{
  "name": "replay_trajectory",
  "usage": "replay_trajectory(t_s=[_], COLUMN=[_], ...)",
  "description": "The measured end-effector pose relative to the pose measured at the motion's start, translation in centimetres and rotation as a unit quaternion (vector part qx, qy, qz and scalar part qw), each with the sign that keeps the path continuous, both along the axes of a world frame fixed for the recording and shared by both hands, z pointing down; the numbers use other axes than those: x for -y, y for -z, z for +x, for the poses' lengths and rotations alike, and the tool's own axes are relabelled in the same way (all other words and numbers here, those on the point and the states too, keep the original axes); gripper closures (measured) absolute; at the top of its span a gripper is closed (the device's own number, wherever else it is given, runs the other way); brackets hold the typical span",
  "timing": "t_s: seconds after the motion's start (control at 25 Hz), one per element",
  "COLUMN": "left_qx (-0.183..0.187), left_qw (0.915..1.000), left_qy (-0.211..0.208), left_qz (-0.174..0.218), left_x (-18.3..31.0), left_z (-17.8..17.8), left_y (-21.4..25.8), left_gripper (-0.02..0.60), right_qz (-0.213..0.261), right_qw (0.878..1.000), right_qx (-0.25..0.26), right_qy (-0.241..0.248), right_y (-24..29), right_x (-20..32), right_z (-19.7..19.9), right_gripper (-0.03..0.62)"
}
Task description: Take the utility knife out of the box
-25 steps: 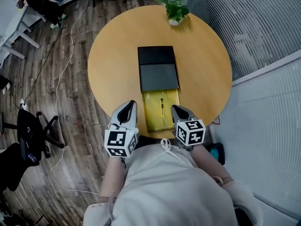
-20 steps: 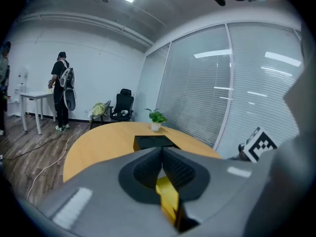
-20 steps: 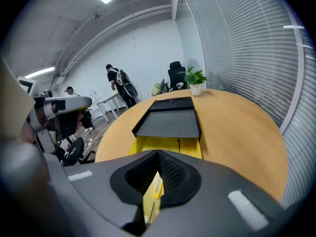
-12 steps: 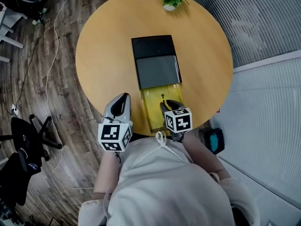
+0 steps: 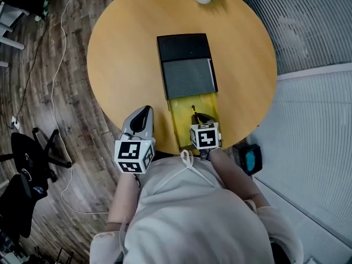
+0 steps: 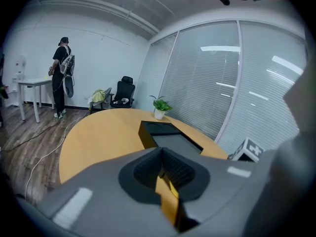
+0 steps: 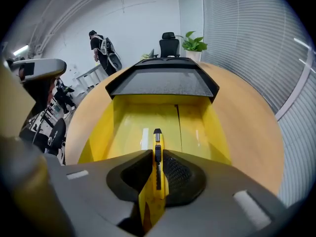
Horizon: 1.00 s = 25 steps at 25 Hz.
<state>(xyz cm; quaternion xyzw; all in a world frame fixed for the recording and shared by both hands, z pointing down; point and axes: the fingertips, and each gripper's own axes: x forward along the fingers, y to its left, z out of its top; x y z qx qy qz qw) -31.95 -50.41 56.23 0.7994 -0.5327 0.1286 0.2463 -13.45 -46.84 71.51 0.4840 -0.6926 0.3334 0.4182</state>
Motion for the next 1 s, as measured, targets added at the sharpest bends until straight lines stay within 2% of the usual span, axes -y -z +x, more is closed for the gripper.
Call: replay_trajectory(t_s=[0.28, 0.4, 0.76, 1.0], left_qx=[0.0, 0.001, -0.001, 0.001], left_qw=[1.0, 1.0, 0.9995, 0.9979], left_qy=[0.007, 0.004, -0.005, -0.007], left_qz=[0.001, 0.003, 0.031, 0.064], left_x=[0.2, -0.1, -0.4, -0.5], left_z=[-0.8, -0.7, 0.2, 0.2], left_y=[0.3, 0.5, 2.6, 5.3], left_gripper=[0.575, 0.575, 0.575, 0.575], right_qz=[0.005, 0.009, 0.103, 0.183], right_qw=[1.0, 1.0, 0.992, 0.976], right_qx=[0.012, 0.024, 0.07, 0.116], right_qy=[0.014, 0.0, -0.003, 0.007], right_y=[0.0, 0.4, 8.2, 16.3], right_x=[0.0, 0.0, 2.3, 4.1], right_z=[0.0, 0.2, -0.3, -1.7], right_gripper=[0.53, 0.53, 0.53, 0.531])
